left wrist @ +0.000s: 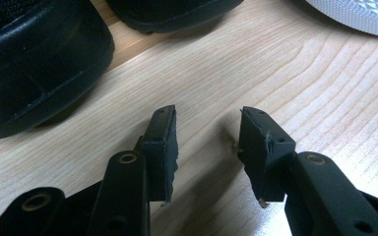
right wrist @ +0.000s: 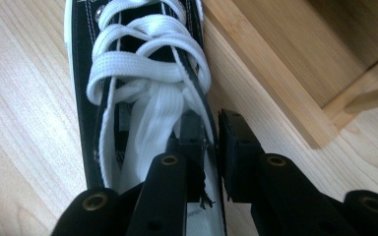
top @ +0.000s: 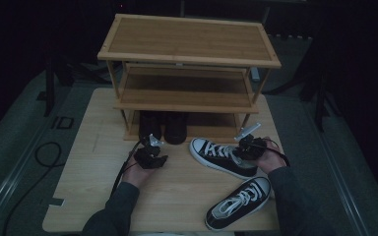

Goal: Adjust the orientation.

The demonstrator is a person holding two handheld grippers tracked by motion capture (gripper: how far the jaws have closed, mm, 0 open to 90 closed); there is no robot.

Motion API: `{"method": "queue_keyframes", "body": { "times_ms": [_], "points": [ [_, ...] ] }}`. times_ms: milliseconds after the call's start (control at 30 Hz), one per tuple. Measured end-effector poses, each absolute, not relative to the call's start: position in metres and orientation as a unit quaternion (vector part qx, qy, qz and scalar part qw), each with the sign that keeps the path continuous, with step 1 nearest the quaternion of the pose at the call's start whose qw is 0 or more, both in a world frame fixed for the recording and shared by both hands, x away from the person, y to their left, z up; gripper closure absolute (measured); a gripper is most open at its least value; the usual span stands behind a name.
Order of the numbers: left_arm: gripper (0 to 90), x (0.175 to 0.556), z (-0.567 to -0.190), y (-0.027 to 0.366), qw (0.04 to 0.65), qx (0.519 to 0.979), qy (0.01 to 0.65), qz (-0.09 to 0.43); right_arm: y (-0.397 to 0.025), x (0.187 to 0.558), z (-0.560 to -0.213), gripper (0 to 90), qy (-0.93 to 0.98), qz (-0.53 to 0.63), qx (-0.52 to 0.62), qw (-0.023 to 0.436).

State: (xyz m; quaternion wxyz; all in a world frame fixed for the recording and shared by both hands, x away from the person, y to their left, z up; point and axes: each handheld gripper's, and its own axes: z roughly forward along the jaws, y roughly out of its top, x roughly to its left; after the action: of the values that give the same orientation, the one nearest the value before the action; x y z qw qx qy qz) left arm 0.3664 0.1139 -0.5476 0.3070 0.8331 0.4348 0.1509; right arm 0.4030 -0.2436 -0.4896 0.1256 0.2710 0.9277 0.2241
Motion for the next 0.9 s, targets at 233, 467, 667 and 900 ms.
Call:
{"method": "queue_keyframes", "body": {
  "times_ms": [233,467,667,900],
  "points": [
    [58.8,0.366,-0.548,0.114,0.307,0.834,0.434,0.15,-0.235,0.409,-0.496,85.4,0.935,0.209,0.26,0.119],
    [58.8,0.366,-0.548,0.114,0.307,0.834,0.433,0.15,-0.24,0.412,-0.496,88.0,0.932,0.225,0.265,0.106],
    [58.8,0.366,-0.548,0.114,0.308,0.834,0.432,0.15,-0.242,0.413,-0.493,88.1,0.93,0.238,0.262,0.097],
    [58.8,0.366,-0.548,0.114,0.31,0.834,0.432,0.15,-0.244,0.414,-0.491,88.1,0.929,0.246,0.26,0.089]
  ]
}}
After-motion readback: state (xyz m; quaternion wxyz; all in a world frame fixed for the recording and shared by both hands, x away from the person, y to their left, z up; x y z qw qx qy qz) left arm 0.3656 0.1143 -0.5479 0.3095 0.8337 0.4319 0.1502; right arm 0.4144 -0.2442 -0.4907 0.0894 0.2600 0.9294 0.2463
